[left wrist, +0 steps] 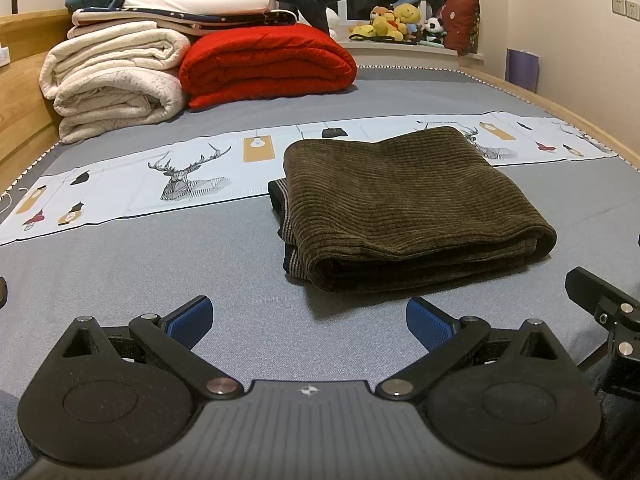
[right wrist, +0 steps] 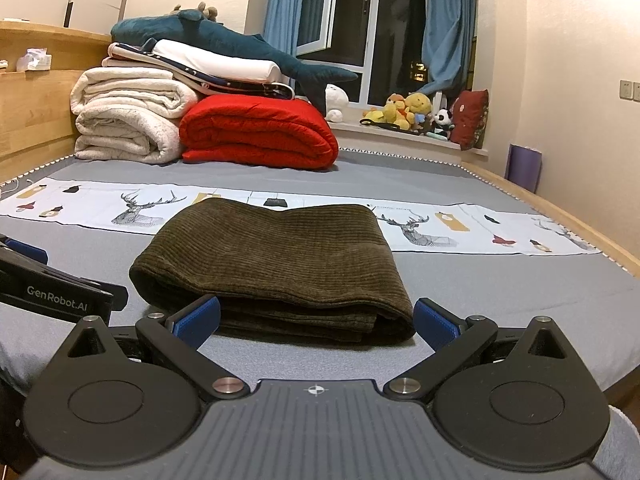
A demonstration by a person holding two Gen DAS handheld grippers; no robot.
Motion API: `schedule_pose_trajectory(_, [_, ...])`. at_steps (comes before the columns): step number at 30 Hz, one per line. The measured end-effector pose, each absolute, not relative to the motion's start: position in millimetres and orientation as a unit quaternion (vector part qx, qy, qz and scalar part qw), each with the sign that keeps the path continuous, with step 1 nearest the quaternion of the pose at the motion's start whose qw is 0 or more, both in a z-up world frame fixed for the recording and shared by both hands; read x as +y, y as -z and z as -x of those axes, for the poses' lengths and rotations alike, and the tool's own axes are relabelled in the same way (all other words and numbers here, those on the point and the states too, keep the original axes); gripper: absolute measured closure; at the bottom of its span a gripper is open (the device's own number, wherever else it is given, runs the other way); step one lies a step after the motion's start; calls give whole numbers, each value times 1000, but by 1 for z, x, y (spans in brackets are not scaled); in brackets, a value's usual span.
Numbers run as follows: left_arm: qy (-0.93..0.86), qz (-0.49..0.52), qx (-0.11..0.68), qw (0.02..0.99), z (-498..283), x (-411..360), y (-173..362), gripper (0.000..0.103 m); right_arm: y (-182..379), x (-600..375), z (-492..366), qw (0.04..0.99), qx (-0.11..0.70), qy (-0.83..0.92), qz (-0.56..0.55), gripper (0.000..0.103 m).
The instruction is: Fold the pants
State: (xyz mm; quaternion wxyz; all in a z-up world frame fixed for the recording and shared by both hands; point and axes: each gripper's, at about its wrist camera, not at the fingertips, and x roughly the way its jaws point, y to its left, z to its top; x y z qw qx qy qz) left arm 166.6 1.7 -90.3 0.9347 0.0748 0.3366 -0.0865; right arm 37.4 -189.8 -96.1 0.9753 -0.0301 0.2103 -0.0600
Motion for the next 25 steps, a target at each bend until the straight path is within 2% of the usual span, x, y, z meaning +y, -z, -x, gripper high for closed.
schedule_pose_trajectory(25, [73, -98, 348, 930, -172, -17, 105, 0, 103, -188, -46, 969, 236, 56, 41, 1])
